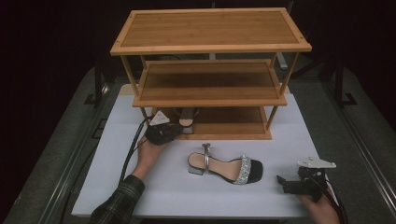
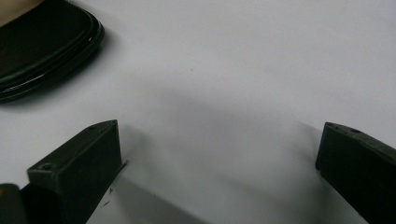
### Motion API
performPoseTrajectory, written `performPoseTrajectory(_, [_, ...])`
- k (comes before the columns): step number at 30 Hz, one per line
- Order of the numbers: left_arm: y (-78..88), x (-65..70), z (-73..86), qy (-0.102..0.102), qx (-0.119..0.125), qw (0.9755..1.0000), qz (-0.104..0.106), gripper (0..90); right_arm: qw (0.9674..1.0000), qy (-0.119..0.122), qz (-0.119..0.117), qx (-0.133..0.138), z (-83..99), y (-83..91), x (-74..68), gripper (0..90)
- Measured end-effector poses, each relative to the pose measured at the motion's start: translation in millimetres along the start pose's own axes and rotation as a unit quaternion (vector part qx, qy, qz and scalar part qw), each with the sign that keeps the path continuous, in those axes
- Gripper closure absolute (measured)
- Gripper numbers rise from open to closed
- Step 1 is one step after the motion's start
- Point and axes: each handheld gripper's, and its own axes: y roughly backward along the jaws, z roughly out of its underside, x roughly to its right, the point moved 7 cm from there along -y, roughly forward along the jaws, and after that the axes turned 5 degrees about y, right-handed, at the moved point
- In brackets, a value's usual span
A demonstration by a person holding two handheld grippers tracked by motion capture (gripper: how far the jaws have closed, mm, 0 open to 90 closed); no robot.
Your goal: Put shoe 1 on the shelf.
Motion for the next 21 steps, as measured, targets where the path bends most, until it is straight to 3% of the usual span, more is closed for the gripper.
performPoseTrajectory(11, [-19.0, 19.2, -8.2, -0.001, 0.000, 0.9998, 0.019, 74.4, 1.0000, 0.000, 0.000, 0.000, -0.1, -0.1, 0.2, 0.0])
performPoseTrajectory(16, [-22.7, 14.6, -7.8, -0.006, -0.008, 0.9999, 0.004, 72.8, 1.0000, 0.001, 0.000, 0.001, -0.1, -0.1, 0.2, 0.0])
performPoseTrajectory(17, [-23.2, 13.7, -7.2, 0.009, -0.004, 0.9999, 0.013, 72.7, 1.0000, 0.000, 0.000, 0.000, 0.0, 0.0, 0.0, 0.0])
performPoseTrajectory(21, [-21.5, 12.7, -7.8, 0.006, -0.005, 1.0000, 0.004, 68.1, 1.0000, 0.000, 0.000, 0.000, 0.0, 0.0, 0.0, 0.0])
